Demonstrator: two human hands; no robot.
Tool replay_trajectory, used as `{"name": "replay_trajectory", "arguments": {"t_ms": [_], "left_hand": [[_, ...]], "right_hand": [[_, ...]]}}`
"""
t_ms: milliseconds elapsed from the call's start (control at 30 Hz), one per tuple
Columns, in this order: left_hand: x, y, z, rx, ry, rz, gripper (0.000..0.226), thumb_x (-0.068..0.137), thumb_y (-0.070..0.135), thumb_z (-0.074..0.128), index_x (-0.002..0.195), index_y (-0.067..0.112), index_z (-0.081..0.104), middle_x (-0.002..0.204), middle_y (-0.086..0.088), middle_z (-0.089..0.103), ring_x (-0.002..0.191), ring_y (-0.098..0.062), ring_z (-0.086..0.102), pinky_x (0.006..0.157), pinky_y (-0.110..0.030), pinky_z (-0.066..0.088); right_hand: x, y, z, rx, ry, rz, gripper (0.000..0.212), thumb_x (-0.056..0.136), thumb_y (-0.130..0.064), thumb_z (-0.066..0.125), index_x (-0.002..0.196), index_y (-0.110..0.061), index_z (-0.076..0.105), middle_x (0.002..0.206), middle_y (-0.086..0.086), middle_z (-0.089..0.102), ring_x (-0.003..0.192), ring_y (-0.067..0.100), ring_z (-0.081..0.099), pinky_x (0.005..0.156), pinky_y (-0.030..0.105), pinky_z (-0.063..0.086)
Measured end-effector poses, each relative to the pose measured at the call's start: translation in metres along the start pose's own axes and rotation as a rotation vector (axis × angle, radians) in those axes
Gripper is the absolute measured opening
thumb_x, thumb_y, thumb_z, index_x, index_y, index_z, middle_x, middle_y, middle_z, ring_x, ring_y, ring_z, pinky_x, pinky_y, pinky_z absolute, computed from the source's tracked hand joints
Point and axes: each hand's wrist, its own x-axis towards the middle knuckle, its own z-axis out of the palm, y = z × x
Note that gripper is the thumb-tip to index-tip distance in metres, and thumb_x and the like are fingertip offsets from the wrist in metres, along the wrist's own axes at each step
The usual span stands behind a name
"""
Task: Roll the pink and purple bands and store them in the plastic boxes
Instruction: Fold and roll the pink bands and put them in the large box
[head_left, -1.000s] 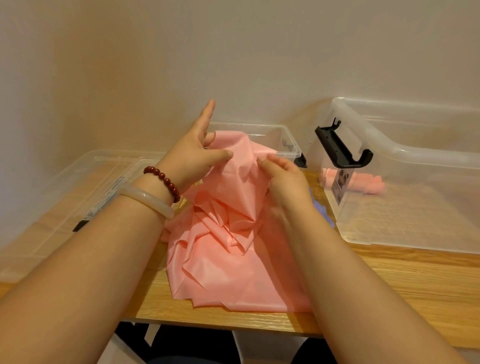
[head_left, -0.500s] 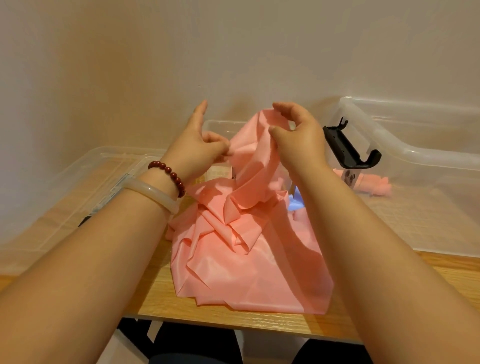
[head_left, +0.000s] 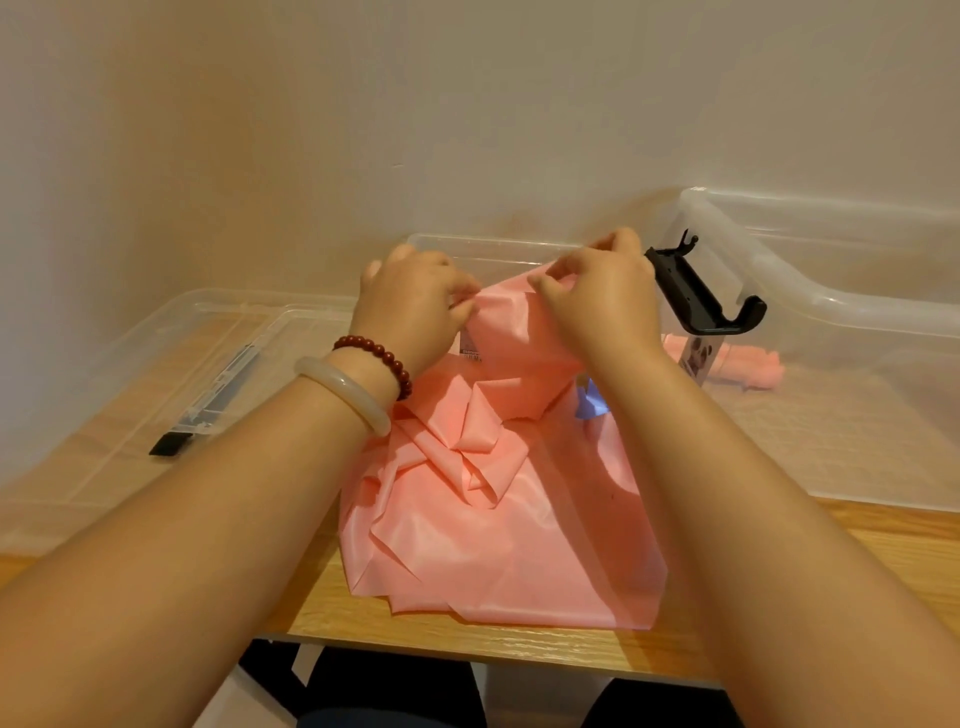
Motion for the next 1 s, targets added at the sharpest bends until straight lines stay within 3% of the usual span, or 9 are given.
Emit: {"name": "replay_trajectory", "arguments": {"t_ms": [133, 333, 433, 533, 667, 800, 867, 933, 1000], "left_hand": [[0.002, -0.006, 0.001, -0.096, 0.024, -0.008, 0.021, 0.096, 0.030, 0.057, 0.108, 0.026, 0.073, 0.107, 0.004, 0.069, 0.113, -0.025, 0.050, 0.097, -0.041, 0.038], [0.010, -0.010, -0.006, -0.152, 0.142, -0.001, 0.021, 0.095, 0.026, 0.057, 0.103, 0.017, 0.074, 0.090, 0.003, 0.051, 0.099, -0.024, 0.050, 0.086, -0.037, 0.041], [0.017, -0.003, -0.013, -0.161, 0.128, -0.065, 0.024, 0.096, 0.025, 0.054, 0.106, 0.017, 0.074, 0.085, 0.004, 0.062, 0.082, -0.014, 0.055, 0.073, -0.025, 0.040], [0.028, 0.006, -0.018, -0.232, 0.144, -0.154, 0.023, 0.094, 0.021, 0.053, 0.095, 0.016, 0.075, 0.081, 0.002, 0.071, 0.075, -0.013, 0.062, 0.064, -0.021, 0.042], [0.042, 0.011, -0.020, -0.239, 0.068, -0.186, 0.025, 0.096, 0.019, 0.050, 0.109, 0.015, 0.072, 0.103, -0.005, 0.072, 0.094, -0.020, 0.064, 0.076, -0.024, 0.045], [0.041, 0.007, -0.015, -0.164, -0.230, -0.125, 0.045, 0.101, 0.023, 0.046, 0.145, 0.016, 0.042, 0.138, -0.006, 0.054, 0.126, -0.022, 0.051, 0.100, -0.031, 0.040], [0.035, 0.003, -0.013, -0.161, -0.265, -0.107, 0.054, 0.100, 0.030, 0.047, 0.150, 0.021, 0.030, 0.144, -0.004, 0.049, 0.131, -0.020, 0.046, 0.104, -0.032, 0.037], [0.026, -0.001, -0.011, -0.206, -0.220, -0.098, 0.052, 0.097, 0.037, 0.053, 0.145, 0.023, 0.040, 0.137, -0.001, 0.055, 0.127, -0.017, 0.050, 0.102, -0.031, 0.038], [0.016, -0.002, -0.008, -0.218, -0.190, -0.086, 0.045, 0.092, 0.042, 0.059, 0.133, 0.021, 0.057, 0.128, 0.003, 0.062, 0.119, -0.014, 0.055, 0.095, -0.027, 0.040]], "right_hand": [[-0.014, 0.007, -0.001, -0.029, -0.117, -0.047, 0.029, 0.083, -0.040, 0.072, 0.109, -0.029, 0.073, 0.139, -0.003, 0.042, 0.129, 0.023, 0.039, 0.108, 0.043, 0.035], [-0.015, 0.016, 0.002, 0.059, 0.096, -0.176, 0.012, 0.087, -0.021, 0.070, 0.093, -0.021, 0.080, 0.116, 0.000, 0.060, 0.114, 0.029, 0.047, 0.092, 0.042, 0.042], [-0.010, 0.010, 0.000, 0.103, 0.215, -0.179, 0.015, 0.089, -0.016, 0.066, 0.095, -0.012, 0.079, 0.099, 0.003, 0.051, 0.096, 0.027, 0.052, 0.075, 0.026, 0.033], [0.006, -0.001, 0.001, 0.187, 0.139, -0.092, 0.021, 0.093, -0.010, 0.055, 0.100, -0.010, 0.076, 0.096, 0.003, 0.056, 0.086, 0.019, 0.053, 0.066, 0.021, 0.027], [0.021, -0.012, 0.000, 0.183, 0.069, -0.079, 0.035, 0.093, -0.002, 0.045, 0.117, -0.010, 0.069, 0.119, 0.010, 0.064, 0.110, 0.024, 0.057, 0.078, 0.020, 0.036], [0.022, -0.010, 0.004, 0.109, -0.148, -0.081, 0.041, 0.096, -0.006, 0.047, 0.135, -0.014, 0.058, 0.147, 0.008, 0.047, 0.131, 0.024, 0.047, 0.105, 0.028, 0.033], [0.017, -0.003, 0.007, 0.088, -0.099, -0.078, 0.030, 0.097, -0.019, 0.054, 0.125, -0.012, 0.064, 0.139, 0.006, 0.053, 0.123, 0.026, 0.054, 0.104, 0.036, 0.039], [0.007, 0.004, 0.008, 0.050, 0.055, -0.053, 0.024, 0.094, -0.032, 0.060, 0.102, -0.012, 0.068, 0.109, 0.004, 0.059, 0.107, 0.026, 0.056, 0.093, 0.041, 0.044], [-0.007, 0.007, 0.009, 0.028, 0.158, -0.018, 0.030, 0.090, -0.044, 0.063, 0.089, -0.014, 0.065, 0.095, 0.000, 0.052, 0.103, 0.026, 0.052, 0.088, 0.038, 0.041]]}}
